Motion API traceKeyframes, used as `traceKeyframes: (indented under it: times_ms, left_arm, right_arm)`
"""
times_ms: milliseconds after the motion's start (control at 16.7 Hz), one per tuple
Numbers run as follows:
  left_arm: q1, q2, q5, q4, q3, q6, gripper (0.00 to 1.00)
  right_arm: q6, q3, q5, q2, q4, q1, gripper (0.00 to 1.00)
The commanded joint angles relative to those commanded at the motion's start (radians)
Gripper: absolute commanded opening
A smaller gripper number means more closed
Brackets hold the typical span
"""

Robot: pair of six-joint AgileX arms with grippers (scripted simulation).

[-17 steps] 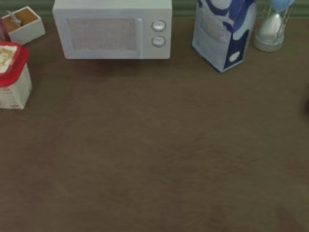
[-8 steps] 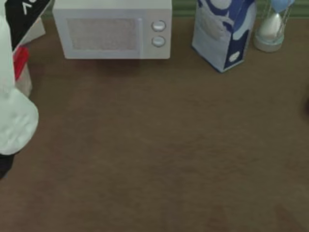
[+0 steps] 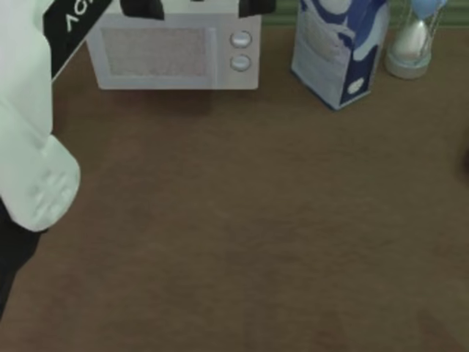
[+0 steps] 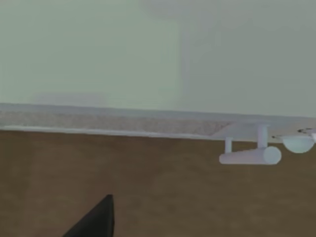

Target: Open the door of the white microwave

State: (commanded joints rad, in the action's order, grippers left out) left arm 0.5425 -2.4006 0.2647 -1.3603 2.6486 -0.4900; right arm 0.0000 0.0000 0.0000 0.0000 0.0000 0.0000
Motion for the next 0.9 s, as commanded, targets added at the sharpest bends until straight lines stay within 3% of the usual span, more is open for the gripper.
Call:
traceKeyframes:
  times_ms: [600,840,900]
  left_arm:
    - [-0.036,-0.066,-0.018,0.233,-0.152,0.038,1.00]
    - [-0.038,-0.069,-0.019,0.241,-0.157,0.040,1.00]
    - [-0.038,-0.069,-0.019,0.241,-0.157,0.040,0.92]
  right_arm:
    - [0.000,0.000,0.000,0.000,0.000,0.000,1.00]
    - [0.000,0.000,0.000,0.000,0.000,0.000,1.00]
    - [0.000,0.000,0.000,0.000,0.000,0.000,1.00]
